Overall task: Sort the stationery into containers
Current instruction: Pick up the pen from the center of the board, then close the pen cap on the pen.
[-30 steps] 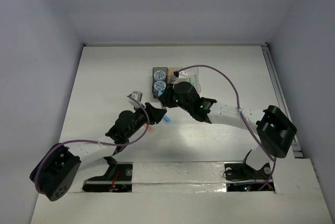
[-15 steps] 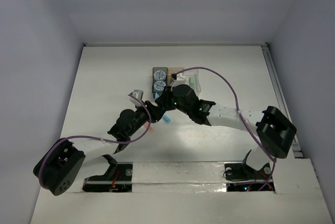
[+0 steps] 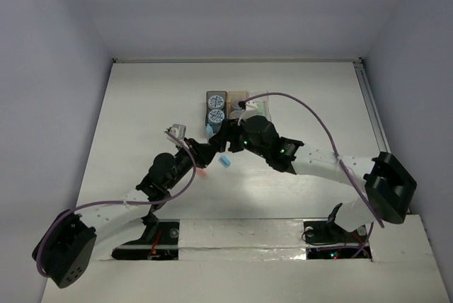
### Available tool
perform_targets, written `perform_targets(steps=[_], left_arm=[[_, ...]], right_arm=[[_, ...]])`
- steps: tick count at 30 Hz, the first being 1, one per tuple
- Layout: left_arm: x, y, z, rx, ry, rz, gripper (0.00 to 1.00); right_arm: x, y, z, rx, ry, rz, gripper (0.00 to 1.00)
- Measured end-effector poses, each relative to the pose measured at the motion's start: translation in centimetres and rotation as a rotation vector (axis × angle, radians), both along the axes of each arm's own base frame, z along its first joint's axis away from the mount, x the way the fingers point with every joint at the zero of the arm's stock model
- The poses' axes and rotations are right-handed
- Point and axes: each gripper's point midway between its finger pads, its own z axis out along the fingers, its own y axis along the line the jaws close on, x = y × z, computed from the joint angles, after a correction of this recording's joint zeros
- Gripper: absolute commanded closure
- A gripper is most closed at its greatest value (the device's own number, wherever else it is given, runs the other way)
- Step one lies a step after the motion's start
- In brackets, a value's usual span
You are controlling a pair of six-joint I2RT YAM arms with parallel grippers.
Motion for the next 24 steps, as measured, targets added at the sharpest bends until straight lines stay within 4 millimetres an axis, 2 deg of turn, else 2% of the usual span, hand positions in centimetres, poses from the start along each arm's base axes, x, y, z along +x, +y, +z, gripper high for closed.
perform_targets(steps=[2,6,9,11,14,15,18,21,24], left_arm=[[-0.3,0.5,0.5,-0.002,-0.020,0.007,1.00],[-0.8,1.3,1.1,0.014,-0.042,0.023,1.00],[-0.9,2.3,1.2,0.055,-0.061,0.053,1.00],[-1.0,3.1,1.4,0.077,-0.079,0.078,1.00],[-1.0,4.0,2.3,0.080,-0.115,0.110,1.00],[-1.0,4.2,2.6,0.078,-0.126,0.121,1.00],[-0.9,4.5,2.9,0.082,-0.140,0.138,1.00],[-0.8,4.7,2.5,0.098,-0.136,0.145,1.00],[-0.8,4.7,2.1,0.107,-0.127,0.146,1.00]], right_arm=[[-0.5,-0.6,1.4,0.021,-0.013,0.012,0.19],[-1.4,-1.7,4.2,0.061,-0.051,0.039,0.35],[-2.7,-2.5,3.9,0.069,-0.049,0.075,0.48],[-3.6,-2.6,1.7,0.044,-0.008,0.111,0.45],[-5.0,-2.3,-3.2,-0.027,0.096,0.174,0.32],[-5.4,-2.2,-4.8,-0.048,0.130,0.191,0.24],[-6.7,-2.1,-9.1,-0.111,0.235,0.238,0.18],[-7.4,-1.8,-11.2,-0.138,0.291,0.264,0.16],[-7.6,-1.4,-12.5,-0.139,0.323,0.276,0.16]])
